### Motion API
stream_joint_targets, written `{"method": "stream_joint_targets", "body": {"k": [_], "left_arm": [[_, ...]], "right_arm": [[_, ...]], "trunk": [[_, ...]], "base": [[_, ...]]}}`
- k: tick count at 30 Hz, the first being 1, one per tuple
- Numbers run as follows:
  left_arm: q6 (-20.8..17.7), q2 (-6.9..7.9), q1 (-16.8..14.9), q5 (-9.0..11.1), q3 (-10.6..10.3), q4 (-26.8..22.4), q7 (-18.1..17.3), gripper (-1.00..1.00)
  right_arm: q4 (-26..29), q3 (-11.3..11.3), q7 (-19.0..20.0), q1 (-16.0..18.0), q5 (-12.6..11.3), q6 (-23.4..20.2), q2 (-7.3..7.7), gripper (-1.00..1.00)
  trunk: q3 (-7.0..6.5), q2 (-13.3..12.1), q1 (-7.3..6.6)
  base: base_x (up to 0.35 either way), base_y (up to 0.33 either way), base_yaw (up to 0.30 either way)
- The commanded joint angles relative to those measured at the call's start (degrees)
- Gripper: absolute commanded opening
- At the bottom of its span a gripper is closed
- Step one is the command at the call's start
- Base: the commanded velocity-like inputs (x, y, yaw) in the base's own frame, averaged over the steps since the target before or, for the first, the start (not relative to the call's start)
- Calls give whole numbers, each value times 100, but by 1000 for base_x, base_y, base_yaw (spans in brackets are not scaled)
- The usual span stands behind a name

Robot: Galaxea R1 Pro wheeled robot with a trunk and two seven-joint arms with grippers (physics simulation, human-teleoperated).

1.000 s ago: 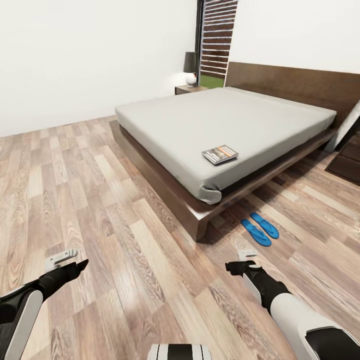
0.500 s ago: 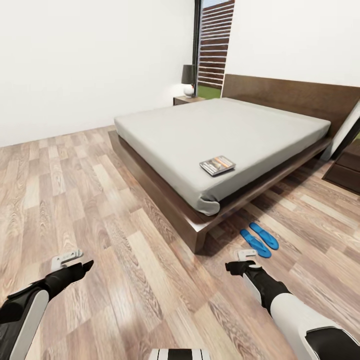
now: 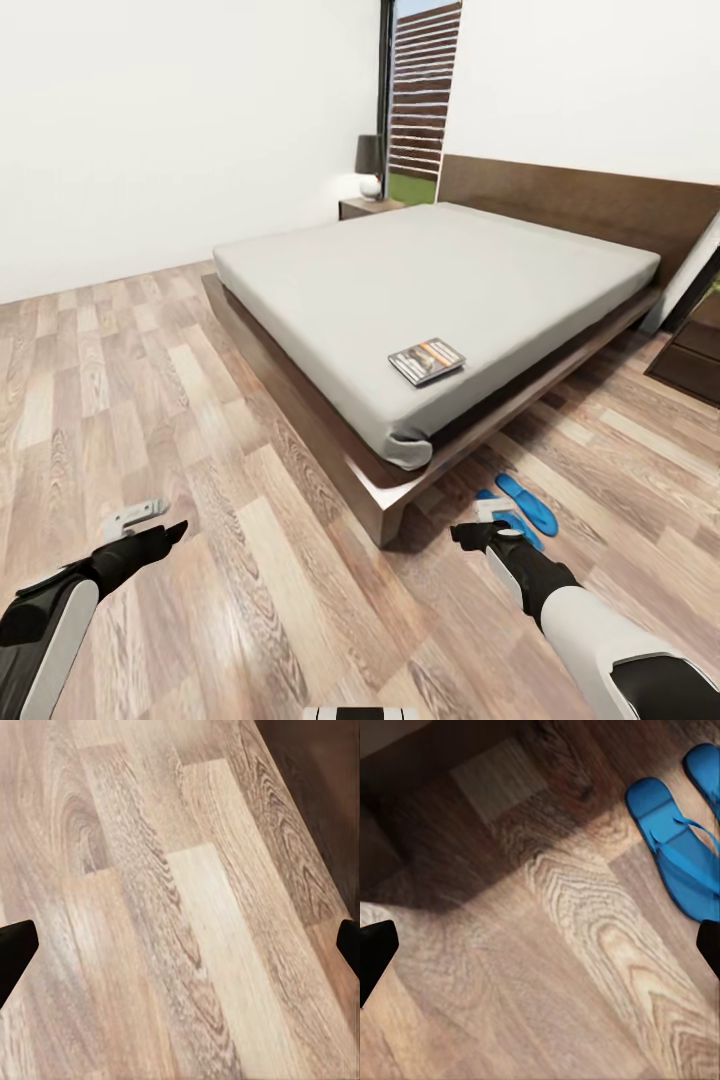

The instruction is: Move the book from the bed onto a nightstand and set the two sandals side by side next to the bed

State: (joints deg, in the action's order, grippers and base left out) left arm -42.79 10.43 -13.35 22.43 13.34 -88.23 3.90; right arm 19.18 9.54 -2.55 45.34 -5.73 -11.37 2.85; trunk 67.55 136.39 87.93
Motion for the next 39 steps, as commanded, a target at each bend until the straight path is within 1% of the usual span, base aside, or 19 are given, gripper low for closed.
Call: {"method": "stream_joint_targets", "body": {"k": [1,18,25,32,34,37,39], "left_arm": [[-28,2,-1,60,2,-6,41,100],[-13,3,-1,56,-1,-9,48,100],[-7,25,-1,48,-17,-4,53,100],[-25,86,-1,49,-24,-3,37,100],[-28,91,-1,47,-48,-5,32,100],[-31,110,-1,40,-192,-8,27,100],[-33,160,-1,37,-277,-9,24,100]], "right_arm": [[10,48,-27,2,-59,-32,5,100],[8,48,-27,2,-59,-32,5,100],[2,48,-28,2,-59,-30,5,100],[17,42,-21,2,-68,-28,5,100],[16,41,-6,2,-74,-24,5,100],[15,40,24,2,-81,-18,5,100],[12,47,42,2,-88,-19,5,100]], "trunk": [[-17,-40,-23],[-396,-722,-396],[-529,-1002,-550],[-656,-1283,-703],[-692,-1363,-747],[-746,-1484,-813],[-782,-1564,-857]], "base": [[81,-14,-206],[12,-2,-251],[0,0,-67],[0,0,-7],[0,0,-2],[0,0,0],[0,0,0]]}}
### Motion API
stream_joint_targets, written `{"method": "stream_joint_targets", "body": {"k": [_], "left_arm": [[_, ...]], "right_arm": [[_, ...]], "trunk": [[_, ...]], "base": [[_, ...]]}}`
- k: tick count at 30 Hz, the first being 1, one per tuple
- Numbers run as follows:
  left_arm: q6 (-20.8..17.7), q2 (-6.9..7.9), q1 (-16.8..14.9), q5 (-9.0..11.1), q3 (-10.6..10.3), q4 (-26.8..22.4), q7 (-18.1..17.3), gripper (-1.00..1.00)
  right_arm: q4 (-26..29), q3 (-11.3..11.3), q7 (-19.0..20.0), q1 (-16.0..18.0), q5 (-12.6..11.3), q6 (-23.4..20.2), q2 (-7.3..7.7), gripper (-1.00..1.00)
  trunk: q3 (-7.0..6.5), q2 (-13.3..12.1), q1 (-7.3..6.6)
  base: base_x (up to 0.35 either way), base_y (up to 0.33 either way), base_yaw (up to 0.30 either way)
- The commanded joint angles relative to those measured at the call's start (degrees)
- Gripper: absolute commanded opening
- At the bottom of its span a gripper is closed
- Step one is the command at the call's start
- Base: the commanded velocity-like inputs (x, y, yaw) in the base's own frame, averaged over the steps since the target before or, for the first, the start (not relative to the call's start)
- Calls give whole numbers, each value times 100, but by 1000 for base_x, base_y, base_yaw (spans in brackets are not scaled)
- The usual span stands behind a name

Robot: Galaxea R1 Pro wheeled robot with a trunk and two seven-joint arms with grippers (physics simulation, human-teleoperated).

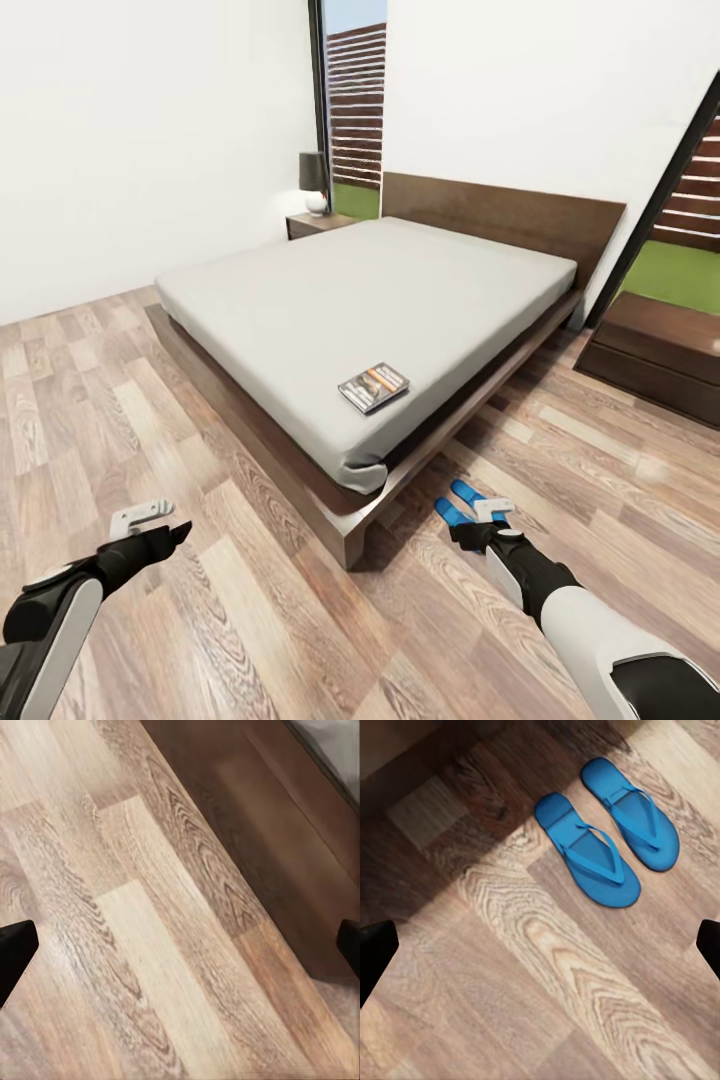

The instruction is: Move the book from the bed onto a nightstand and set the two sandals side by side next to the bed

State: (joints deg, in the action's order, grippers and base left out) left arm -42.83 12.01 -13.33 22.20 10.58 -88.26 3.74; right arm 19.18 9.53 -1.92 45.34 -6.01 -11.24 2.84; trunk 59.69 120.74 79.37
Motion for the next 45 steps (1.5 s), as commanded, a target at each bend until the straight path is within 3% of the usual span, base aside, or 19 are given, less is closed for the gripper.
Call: {"method": "stream_joint_targets", "body": {"k": [1,5,7,14,45], "left_arm": [[-31,35,-3,60,-18,-6,36,100],[-43,259,-3,93,-67,3,18,100],[-46,385,-3,127,-84,36,10,100],[-42,403,-3,98,-93,44,48,100],[-49,409,-3,96,-119,97,40,100]], "right_arm": [[10,52,-16,1,-59,-31,6,100],[-20,62,-14,-2,-52,-7,1,100],[-36,63,-11,-7,-55,206,2,100],[-34,46,-10,-8,-67,336,6,100],[-4,40,78,-8,-150,85,0,100]], "trunk": [[-14,-40,-23],[-86,-200,-111],[-122,-280,-155],[-247,-561,-309],[-804,-1804,-990]], "base": [[0,0,0],[0,0,0],[0,0,0],[0,0,0],[0,0,0]]}}
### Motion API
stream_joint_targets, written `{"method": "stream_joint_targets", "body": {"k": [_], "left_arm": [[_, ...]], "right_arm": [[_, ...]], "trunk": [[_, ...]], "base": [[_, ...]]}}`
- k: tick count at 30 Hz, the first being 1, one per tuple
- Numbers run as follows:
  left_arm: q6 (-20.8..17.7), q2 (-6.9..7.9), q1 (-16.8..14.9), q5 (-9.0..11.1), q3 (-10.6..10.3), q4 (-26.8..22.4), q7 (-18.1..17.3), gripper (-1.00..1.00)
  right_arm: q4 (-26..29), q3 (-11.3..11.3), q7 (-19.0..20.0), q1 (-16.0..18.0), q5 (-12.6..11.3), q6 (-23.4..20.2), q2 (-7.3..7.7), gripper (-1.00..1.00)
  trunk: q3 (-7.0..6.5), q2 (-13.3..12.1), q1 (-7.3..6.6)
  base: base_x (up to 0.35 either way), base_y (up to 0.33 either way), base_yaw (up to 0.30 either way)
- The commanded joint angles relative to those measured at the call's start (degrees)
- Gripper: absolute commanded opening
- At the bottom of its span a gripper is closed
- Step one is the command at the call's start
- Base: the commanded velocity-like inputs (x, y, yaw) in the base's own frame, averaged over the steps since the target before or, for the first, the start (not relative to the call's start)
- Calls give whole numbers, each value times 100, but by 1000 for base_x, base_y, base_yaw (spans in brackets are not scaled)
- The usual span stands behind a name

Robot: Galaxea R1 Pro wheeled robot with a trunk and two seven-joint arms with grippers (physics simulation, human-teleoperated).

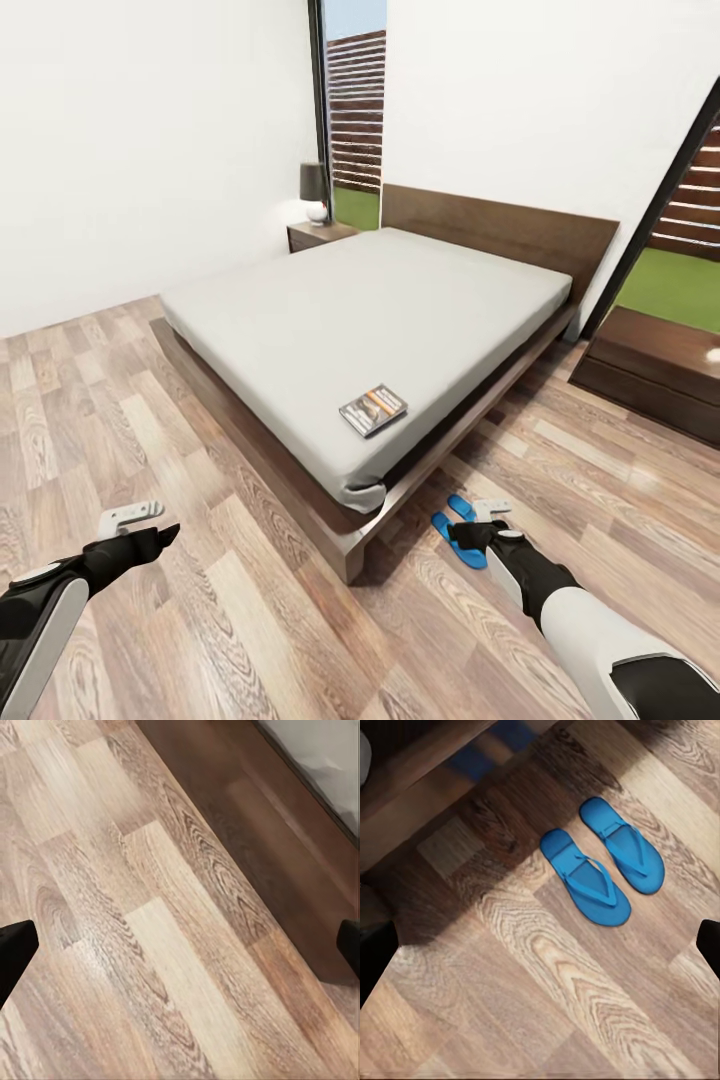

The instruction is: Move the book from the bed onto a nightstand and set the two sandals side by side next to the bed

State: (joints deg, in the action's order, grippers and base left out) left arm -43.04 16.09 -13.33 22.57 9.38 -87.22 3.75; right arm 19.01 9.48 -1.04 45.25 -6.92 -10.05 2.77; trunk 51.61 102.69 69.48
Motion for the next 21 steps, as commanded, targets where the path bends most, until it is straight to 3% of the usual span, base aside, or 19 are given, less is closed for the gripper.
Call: {"method": "stream_joint_targets", "body": {"k": [1,12,21], "left_arm": [[-26,-1,-3,60,1,-6,41,100],[-20,7,-3,86,2,31,45,100],[-20,-10,-17,98,7,131,45,100]], "right_arm": [[16,44,-11,1,-58,-81,6,100],[31,35,-11,1,-59,-330,5,100],[43,52,-71,1,-29,-392,-1,100]], "trunk": [[-14,-40,-23],[-211,-481,-265],[-373,-842,-462]], "base": [[0,0,0],[0,0,0],[0,0,-167]]}}
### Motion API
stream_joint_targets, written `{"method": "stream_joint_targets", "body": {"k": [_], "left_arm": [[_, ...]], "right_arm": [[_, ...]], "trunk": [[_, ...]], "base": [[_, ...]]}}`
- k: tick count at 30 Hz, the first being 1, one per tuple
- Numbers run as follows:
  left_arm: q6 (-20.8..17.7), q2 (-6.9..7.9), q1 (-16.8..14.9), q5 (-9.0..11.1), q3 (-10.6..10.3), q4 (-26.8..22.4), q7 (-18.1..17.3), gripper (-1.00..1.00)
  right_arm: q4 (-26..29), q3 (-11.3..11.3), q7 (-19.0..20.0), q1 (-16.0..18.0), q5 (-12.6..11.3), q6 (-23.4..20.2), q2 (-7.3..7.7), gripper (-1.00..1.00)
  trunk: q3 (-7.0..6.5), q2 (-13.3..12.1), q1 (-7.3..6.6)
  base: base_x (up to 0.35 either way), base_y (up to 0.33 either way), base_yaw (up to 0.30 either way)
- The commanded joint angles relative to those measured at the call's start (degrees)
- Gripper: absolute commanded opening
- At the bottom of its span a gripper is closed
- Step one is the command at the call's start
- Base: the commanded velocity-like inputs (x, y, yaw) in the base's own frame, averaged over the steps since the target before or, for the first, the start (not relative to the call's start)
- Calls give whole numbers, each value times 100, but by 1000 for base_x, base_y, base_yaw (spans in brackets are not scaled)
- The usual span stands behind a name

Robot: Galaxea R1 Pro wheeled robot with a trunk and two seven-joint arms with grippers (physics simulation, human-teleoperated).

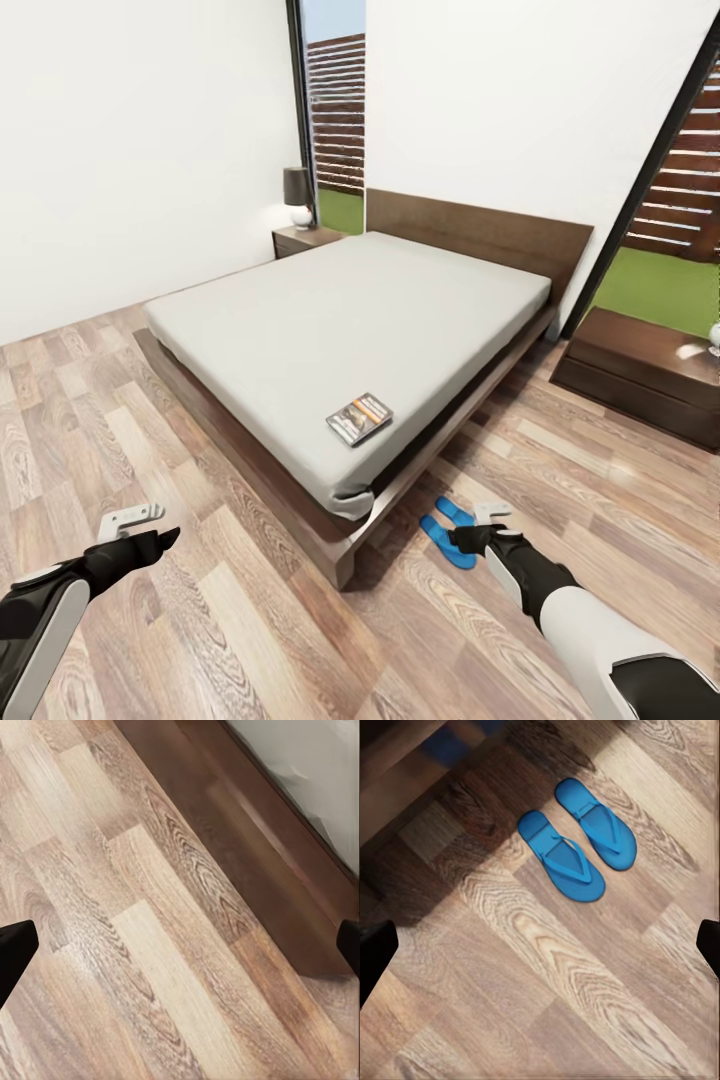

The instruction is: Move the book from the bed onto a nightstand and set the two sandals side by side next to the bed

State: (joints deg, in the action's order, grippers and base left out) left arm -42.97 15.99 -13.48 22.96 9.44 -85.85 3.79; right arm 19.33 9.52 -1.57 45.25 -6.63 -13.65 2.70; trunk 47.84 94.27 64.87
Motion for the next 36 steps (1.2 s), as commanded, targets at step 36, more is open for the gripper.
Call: {"method": "stream_joint_targets", "body": {"k": [36], "left_arm": [[17,-7,-860,-2,-4,1999,727,100]], "right_arm": [[13,41,-42,1,-57,44,14,100]], "trunk": [[-642,-1443,-792]], "base": [[0,0,-5]]}}
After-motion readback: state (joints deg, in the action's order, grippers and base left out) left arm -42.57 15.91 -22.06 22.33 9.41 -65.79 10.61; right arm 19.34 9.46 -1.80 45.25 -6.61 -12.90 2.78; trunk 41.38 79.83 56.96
